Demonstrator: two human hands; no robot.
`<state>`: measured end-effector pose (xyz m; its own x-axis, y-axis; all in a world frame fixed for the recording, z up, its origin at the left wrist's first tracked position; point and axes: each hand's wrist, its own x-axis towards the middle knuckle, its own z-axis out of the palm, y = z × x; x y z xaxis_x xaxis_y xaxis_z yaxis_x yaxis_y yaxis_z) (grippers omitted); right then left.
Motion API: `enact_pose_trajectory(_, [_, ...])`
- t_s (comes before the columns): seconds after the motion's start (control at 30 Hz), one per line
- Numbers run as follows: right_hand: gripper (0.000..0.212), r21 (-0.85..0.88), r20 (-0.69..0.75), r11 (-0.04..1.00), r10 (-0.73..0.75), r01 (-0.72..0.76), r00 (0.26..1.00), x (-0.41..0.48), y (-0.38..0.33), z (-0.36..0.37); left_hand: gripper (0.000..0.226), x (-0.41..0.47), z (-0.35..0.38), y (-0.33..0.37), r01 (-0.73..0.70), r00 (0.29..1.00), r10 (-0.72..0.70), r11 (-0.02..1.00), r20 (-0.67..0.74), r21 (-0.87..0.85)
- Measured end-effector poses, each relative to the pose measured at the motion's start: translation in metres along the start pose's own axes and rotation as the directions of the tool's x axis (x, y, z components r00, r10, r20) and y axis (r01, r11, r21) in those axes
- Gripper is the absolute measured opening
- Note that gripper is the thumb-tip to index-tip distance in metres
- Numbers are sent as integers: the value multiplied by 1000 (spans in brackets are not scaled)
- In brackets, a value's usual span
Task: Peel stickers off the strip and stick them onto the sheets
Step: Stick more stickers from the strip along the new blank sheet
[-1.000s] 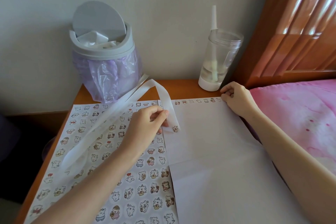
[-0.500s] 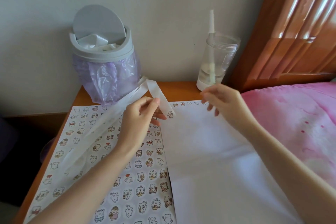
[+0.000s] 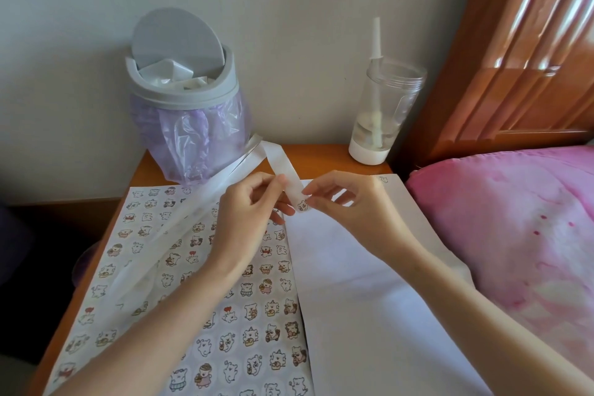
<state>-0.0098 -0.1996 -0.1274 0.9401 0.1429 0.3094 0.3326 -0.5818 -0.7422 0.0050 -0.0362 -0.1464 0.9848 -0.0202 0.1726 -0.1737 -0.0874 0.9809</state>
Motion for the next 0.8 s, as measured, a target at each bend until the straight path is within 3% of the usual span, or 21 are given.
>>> enact_pose_trajectory(0.23, [14, 58, -16, 998, 34, -33, 999, 0, 3, 2, 36, -2, 0, 3, 64, 995, -60, 996, 79, -53])
enact_pose_trajectory(0.43, [13, 109, -36, 994, 34, -30, 999, -1, 3, 0, 15, 0, -1, -1, 47, 987, -54, 998, 154, 49])
enact_pose_trajectory(0.8, [9, 94, -41, 995, 33, -29, 999, 0, 6, 4, 18, 0, 0, -3, 12, 994, -17, 999, 109, 44])
